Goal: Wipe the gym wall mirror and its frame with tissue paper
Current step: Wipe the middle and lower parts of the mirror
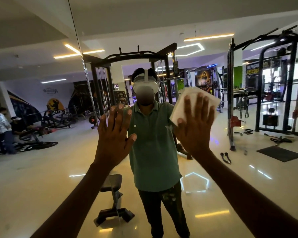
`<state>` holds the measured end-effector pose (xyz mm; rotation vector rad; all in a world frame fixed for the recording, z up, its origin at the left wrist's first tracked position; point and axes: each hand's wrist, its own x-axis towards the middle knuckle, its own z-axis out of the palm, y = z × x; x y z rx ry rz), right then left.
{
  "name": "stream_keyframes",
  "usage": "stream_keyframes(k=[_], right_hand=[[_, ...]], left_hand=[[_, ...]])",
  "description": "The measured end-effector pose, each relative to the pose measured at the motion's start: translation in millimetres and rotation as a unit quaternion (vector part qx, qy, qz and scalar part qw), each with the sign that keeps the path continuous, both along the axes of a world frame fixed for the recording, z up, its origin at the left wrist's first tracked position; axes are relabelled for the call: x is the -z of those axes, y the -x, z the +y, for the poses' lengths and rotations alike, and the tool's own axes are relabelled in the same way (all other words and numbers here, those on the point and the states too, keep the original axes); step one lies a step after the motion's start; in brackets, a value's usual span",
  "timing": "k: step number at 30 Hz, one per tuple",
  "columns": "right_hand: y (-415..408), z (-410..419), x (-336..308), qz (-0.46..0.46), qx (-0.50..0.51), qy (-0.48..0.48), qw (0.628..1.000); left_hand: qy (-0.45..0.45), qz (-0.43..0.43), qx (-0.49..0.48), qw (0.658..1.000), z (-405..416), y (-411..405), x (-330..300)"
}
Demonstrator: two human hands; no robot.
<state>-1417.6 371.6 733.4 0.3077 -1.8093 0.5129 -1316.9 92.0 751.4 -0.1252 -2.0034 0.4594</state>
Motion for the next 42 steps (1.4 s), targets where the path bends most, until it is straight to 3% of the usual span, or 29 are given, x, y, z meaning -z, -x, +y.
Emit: stream_keyframes(k=[3,6,12,14,16,18,20,22,27,32,35,39,42], right_hand=[[3,-10,-27,0.005,-0.009,0.073,0.997],[-7,-37,-40,-0.004,-0.004,0.069,0.998],[-31,-104,3,0.052,-0.080,-0.188,0.978],[-27,-94,21,0.065,-0.081,-0.231,0.967],[-20,-73,28,0.053,-0.061,-0.205,0.975],[-14,-56,15,0.020,-0.018,-0.107,0.994],[-15,-61,-17,0.002,0.011,-0.005,1.000],[-26,-92,-50,0.017,-0.002,0.005,1.000],[-53,-176,-48,0.076,-0.079,-0.208,0.972],[-51,-155,9,0.111,-0.092,-0.336,0.931],[-42,-117,29,0.077,-0.103,-0.256,0.958],[-33,-107,-23,0.020,-0.038,-0.046,0.998],[-47,-154,-43,0.036,-0.050,-0.101,0.993]], left_hand=[[-0.003,0.003,0.006,1.000,0,2,1],[-0.002,0.001,0.016,1.000,-1,2,1],[-0.045,0.038,0.078,0.995,-4,-17,-1],[-0.067,0.069,0.031,0.995,-18,-27,-1],[-0.067,0.074,-0.082,0.992,-40,-32,1],[-0.064,0.046,-0.148,0.986,-61,-34,5],[-0.051,0.039,-0.132,0.989,-70,-32,8],[-0.057,0.057,-0.084,0.993,-67,-33,7],[-0.049,0.068,0.023,0.996,-72,-46,2],[-0.066,0.053,0.048,0.995,-76,-50,2],[-0.069,0.049,0.039,0.996,-68,-54,0],[-0.068,0.026,0.025,0.997,-74,-56,-1],[-0.095,0.012,0.072,0.993,-75,-61,-4]])
